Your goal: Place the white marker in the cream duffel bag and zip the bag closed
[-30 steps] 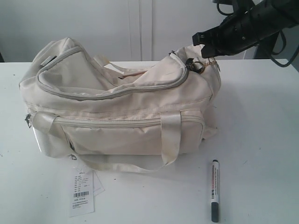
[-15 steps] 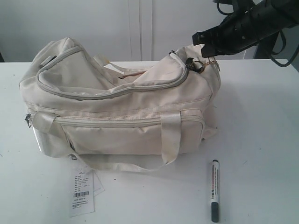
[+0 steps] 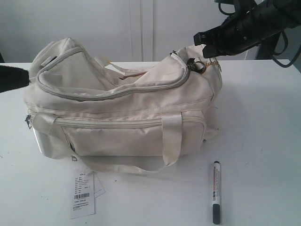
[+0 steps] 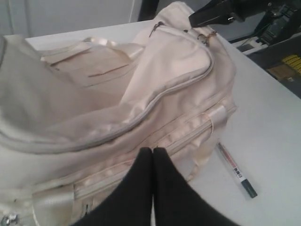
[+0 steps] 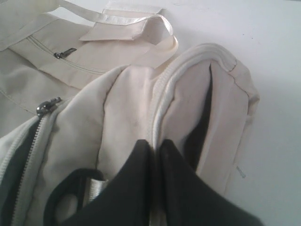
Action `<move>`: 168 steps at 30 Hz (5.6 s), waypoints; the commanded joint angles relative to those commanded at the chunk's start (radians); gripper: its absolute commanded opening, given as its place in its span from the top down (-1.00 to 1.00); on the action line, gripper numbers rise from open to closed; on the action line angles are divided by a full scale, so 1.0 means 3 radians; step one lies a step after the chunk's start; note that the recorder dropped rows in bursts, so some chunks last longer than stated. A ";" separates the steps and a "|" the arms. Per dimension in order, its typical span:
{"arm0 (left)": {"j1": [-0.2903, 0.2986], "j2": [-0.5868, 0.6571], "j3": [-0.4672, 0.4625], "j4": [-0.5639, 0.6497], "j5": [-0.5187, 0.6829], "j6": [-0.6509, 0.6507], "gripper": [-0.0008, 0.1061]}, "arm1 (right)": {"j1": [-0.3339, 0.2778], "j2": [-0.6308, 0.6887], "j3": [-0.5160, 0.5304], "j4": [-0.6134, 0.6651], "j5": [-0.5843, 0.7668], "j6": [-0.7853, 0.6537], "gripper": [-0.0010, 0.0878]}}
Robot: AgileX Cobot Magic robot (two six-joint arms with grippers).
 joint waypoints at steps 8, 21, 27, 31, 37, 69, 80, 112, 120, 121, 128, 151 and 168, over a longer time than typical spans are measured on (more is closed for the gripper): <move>-0.0369 0.0516 -0.0105 -0.0545 -0.0078 0.0785 0.99 | 0.0000 0.0000 0.0000 0.0000 0.0000 0.0000 0.98; -0.1023 0.1051 -0.0197 -0.2069 -0.0194 0.2495 0.99 | 0.0000 0.0000 0.0000 -0.0012 -0.0006 0.0000 0.98; -0.1367 0.1394 -0.0498 -0.2069 -0.0197 0.2830 0.99 | 0.0000 0.0000 0.0000 -0.0011 -0.0013 0.0000 0.98; -0.1607 0.1806 -0.0852 -0.2069 -0.0230 0.3132 0.84 | 0.0000 0.0000 0.0000 -0.0011 -0.0013 0.0000 0.98; -0.1807 0.2204 -0.1164 -0.2069 -0.0215 0.3369 -0.03 | 0.0000 0.0000 0.0000 -0.0011 -0.0013 0.0000 0.98; -0.1919 0.3265 -0.2096 -0.2069 -0.0716 0.3884 -0.11 | 0.0000 0.0000 0.0000 -0.0011 -0.0020 0.0000 0.98; -0.1919 0.3310 -0.2186 -0.2069 -0.0716 0.3884 -0.11 | 0.0000 0.0000 0.0000 -0.0011 -0.0020 0.0000 0.98; -0.1925 0.3642 -0.2426 -0.2057 -0.0661 0.3884 0.75 | 0.0000 0.0000 0.0000 -0.0011 -0.0020 0.0000 0.98; -0.1925 0.3397 -0.2426 -0.2024 -0.0860 0.3837 0.99 | 0.0000 0.0000 0.0000 -0.0011 -0.0020 0.0000 0.98; -0.1925 0.3360 -0.2426 -0.1996 -0.0834 0.3760 0.99 | 0.0000 0.0000 0.0000 -0.0011 -0.0020 0.0000 0.98; -0.1925 0.3345 -0.2426 -0.1634 -0.1104 0.3264 0.85 | 0.0000 0.0000 0.0000 -0.0011 -0.0020 0.0000 0.98; -0.1925 0.3804 -0.2862 -0.1627 -0.0815 0.2772 -0.07 | 0.0000 0.0000 0.0000 -0.0011 -0.0020 0.0000 0.98; -0.1925 0.3826 -0.2862 -0.0586 -0.0888 0.1894 0.42 | 0.0000 0.0000 0.0000 -0.0011 -0.0020 0.0000 0.98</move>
